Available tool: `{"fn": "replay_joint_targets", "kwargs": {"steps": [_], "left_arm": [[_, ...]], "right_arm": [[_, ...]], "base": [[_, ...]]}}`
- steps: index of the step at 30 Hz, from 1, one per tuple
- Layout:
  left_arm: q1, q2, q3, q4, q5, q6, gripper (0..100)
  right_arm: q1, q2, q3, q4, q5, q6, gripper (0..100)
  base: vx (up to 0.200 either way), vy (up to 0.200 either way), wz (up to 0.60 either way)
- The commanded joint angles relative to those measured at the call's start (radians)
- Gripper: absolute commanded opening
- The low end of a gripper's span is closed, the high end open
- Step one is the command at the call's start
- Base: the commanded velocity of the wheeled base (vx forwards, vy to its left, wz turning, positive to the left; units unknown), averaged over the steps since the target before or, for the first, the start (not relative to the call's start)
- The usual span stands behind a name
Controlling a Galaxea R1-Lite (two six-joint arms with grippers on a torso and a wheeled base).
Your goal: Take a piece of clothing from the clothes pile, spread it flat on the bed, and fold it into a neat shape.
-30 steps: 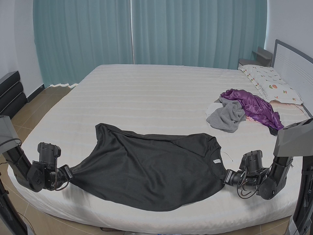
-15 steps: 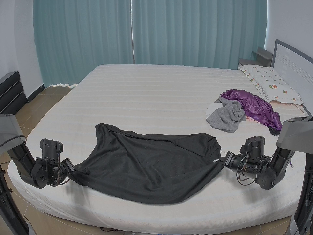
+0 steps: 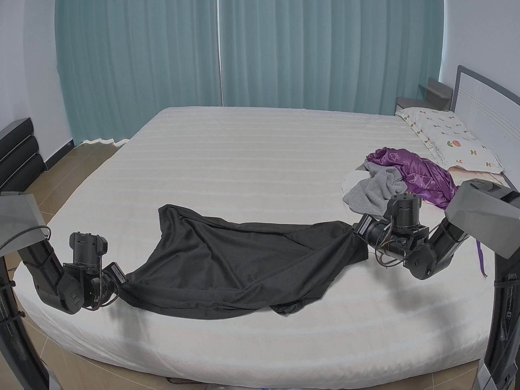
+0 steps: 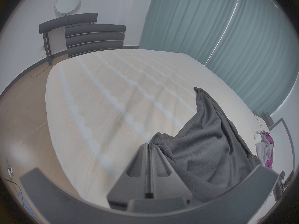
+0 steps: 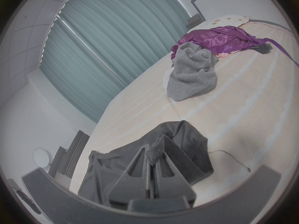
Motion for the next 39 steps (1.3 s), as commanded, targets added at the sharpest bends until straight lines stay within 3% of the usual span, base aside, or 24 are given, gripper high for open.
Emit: {"fn": "replay_joint_targets", "kwargs": {"steps": [1,6,7,13,28,39], "left_arm": [[-0.002,0.029,0.003,-0.006,0.0,-0.001,0],[-0.004,0.043,0.003,-0.006,0.0,-0.001,0],[-0.004,0.046,0.003,-0.006,0.0,-0.001,0],[-0.007,0.051,0.006,-0.006,0.0,-0.001,0],[-0.01,0.039,0.015,-0.007,0.0,-0.001,0],[-0.024,0.039,0.024,-0.006,-0.001,-0.001,0]], "right_arm": [[0.006,0.141,-0.145,0.047,-0.029,0.01,0],[0.011,0.215,-0.237,0.061,-0.056,0.01,0],[0.011,0.227,-0.25,0.059,-0.056,0.01,100],[0.011,0.183,-0.219,0.015,-0.053,0.013,100],[0.023,-0.124,0.154,-0.022,0.042,0.01,100],[0.175,-0.17,0.373,-0.02,0.071,0.01,100]], "base": [[0.0,0.0,0.0],[0.0,0.0,0.0],[0.0,0.0,0.0],[0.0,0.0,0.0],[0.0,0.0,0.0],[0.0,0.0,0.0]]}}
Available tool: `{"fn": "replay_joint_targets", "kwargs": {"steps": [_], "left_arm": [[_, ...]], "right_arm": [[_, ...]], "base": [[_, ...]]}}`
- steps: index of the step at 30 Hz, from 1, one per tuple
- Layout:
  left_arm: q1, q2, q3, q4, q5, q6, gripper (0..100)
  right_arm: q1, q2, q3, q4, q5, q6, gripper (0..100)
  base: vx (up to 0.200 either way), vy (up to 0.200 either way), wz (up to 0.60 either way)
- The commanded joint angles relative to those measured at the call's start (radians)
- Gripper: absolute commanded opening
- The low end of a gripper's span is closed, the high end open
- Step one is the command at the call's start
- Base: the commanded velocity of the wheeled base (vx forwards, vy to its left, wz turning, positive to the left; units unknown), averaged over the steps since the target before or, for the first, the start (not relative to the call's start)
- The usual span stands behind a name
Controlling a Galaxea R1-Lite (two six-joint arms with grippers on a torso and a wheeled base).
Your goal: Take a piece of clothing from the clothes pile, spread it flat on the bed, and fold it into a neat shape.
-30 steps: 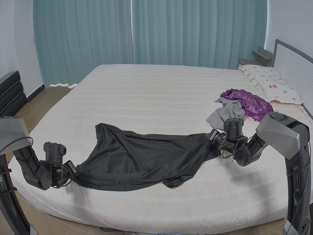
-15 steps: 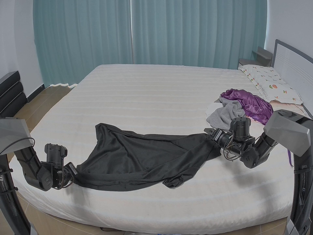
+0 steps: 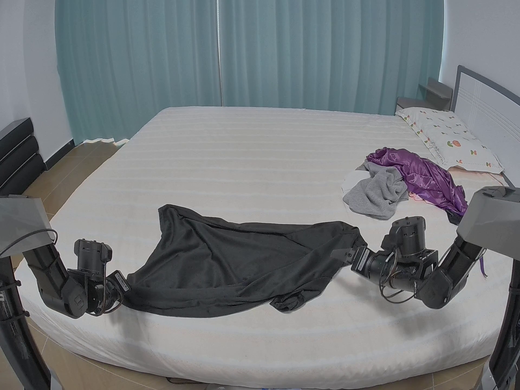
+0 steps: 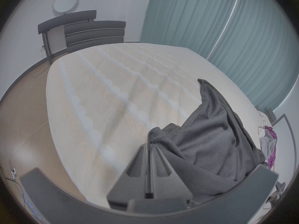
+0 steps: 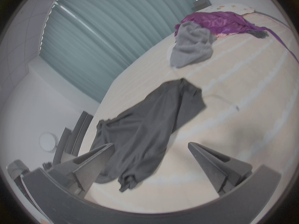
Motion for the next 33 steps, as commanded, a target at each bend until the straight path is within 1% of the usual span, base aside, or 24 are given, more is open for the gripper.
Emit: {"fn": "replay_joint_targets", "kwargs": {"steps": [1,2,4,9,13,20,22,23,24,30,31,33], "left_arm": [[-0.008,-0.002,0.006,-0.001,0.0,-0.001,0],[-0.008,-0.002,0.008,-0.001,0.0,-0.001,0],[-0.01,-0.002,0.009,-0.001,0.0,-0.001,0],[-0.01,-0.002,0.011,-0.001,-0.001,-0.001,0],[-0.01,-0.002,0.011,-0.001,-0.004,-0.001,0],[-0.01,-0.001,0.011,0.0,-0.006,-0.001,0],[-0.01,0.004,0.009,0.0,-0.006,-0.001,0],[-0.01,0.004,0.009,0.0,-0.006,-0.001,0],[-0.01,0.004,0.009,0.0,-0.006,-0.001,0],[-0.011,0.005,0.009,0.0,-0.006,-0.001,0],[-0.011,0.005,0.009,0.0,-0.006,-0.001,0],[-0.014,0.005,0.011,0.0,-0.006,0.001,0]], "right_arm": [[0.087,-0.022,0.078,0.001,0.01,-0.001,100],[0.092,-0.019,0.081,0.001,0.01,-0.001,100],[0.132,0.001,0.086,0.001,0.01,-0.008,100],[0.173,0.049,0.07,0.002,0.009,-0.03,100],[0.202,0.104,0.04,0.005,0.0,-0.067,100],[0.212,0.159,-0.039,0.016,-0.005,-0.067,100],[0.23,0.194,-0.091,0.019,-0.034,-0.068,100],[0.23,0.194,-0.091,0.019,-0.034,-0.068,100],[0.235,0.213,-0.115,0.025,-0.056,-0.073,100],[0.233,0.22,-0.154,0.081,-0.062,-0.113,100],[0.233,0.22,-0.154,0.081,-0.062,-0.113,0],[0.233,0.225,-0.163,0.082,-0.08,-0.116,0]], "base": [[0.0,0.0,0.0],[0.0,0.0,0.0],[0.0,0.0,0.0],[0.0,0.0,0.0],[0.0,0.0,0.0],[0.0,0.0,0.0],[0.0,0.0,0.0],[0.0,0.0,0.0],[0.0,0.0,0.0],[0.0,0.0,0.0],[0.0,0.0,0.0],[0.0,0.0,0.0]]}}
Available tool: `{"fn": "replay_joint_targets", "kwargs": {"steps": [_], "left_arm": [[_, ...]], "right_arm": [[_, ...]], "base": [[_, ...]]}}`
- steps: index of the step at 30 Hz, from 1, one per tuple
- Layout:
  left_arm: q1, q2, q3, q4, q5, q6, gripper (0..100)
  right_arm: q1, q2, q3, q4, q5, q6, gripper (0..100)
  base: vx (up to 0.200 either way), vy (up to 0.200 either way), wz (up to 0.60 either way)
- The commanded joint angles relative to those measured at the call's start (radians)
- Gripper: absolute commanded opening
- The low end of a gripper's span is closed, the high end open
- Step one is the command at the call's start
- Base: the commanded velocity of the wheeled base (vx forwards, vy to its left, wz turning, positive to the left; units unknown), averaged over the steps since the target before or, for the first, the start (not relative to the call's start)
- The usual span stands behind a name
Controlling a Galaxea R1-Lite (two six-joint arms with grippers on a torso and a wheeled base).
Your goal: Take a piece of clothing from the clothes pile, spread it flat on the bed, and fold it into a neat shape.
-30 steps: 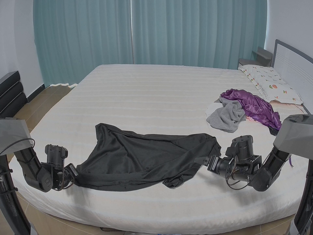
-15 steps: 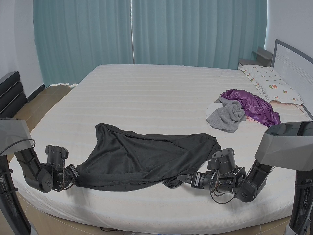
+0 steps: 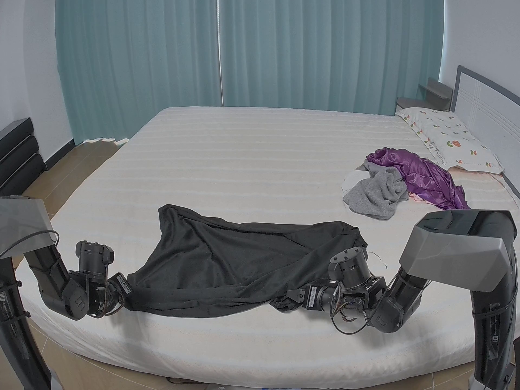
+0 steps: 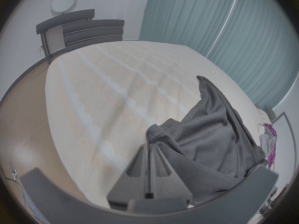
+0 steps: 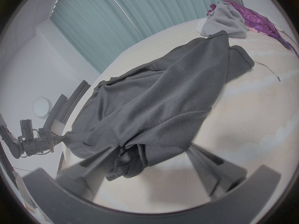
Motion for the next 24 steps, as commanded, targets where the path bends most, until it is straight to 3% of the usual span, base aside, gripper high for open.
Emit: {"fn": "replay_joint_targets", "kwargs": {"steps": [1,15,24], "left_arm": [[-0.005,0.001,0.003,0.0,0.001,0.001,0],[-0.039,-0.043,0.044,0.006,0.002,0.027,0],[-0.067,-0.085,0.086,0.01,0.004,0.062,0]], "right_arm": [[0.003,0.021,-0.013,0.001,-0.018,-0.002,0],[-0.035,-0.188,0.196,-0.011,0.009,0.0,0],[-0.1,-0.412,0.42,-0.011,0.112,-0.002,0]], "base": [[0.0,0.0,0.0],[0.0,0.0,0.0],[0.0,0.0,0.0]]}}
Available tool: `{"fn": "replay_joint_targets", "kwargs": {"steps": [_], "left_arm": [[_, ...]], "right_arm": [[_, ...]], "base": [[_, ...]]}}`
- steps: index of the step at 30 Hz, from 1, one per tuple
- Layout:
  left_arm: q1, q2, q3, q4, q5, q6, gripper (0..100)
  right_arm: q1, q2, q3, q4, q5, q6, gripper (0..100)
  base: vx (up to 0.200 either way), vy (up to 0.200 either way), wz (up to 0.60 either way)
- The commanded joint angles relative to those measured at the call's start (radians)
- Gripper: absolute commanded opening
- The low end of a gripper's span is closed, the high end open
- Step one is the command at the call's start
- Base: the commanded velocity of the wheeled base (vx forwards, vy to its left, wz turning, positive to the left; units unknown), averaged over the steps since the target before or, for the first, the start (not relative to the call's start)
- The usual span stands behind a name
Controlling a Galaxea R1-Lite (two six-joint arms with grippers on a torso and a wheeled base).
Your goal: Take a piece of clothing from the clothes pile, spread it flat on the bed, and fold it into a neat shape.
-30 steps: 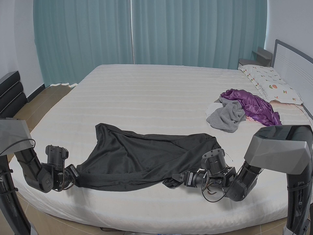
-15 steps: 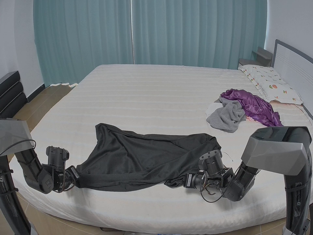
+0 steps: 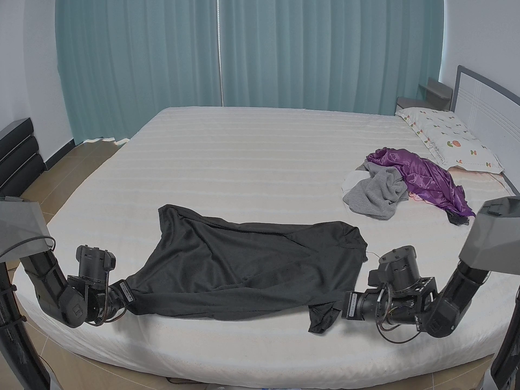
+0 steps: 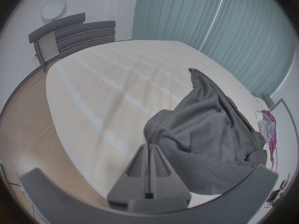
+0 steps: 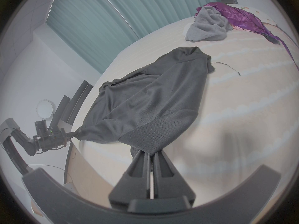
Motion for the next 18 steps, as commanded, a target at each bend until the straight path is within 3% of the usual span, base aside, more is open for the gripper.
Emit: {"fn": "replay_joint_targets", "kwargs": {"steps": [1,17,18], "left_arm": [[-0.02,-0.029,0.025,0.001,0.001,0.012,0],[-0.043,-0.061,0.079,0.012,0.005,0.078,0],[-0.043,-0.069,0.079,0.032,0.005,0.081,0]], "right_arm": [[-0.045,-0.153,0.116,0.001,0.047,-0.002,0],[-0.057,-0.265,0.294,0.021,0.1,-0.123,0],[-0.052,-0.256,0.306,0.031,0.1,-0.143,100]], "base": [[0.0,0.0,0.0],[0.0,0.0,0.0],[0.0,0.0,0.0]]}}
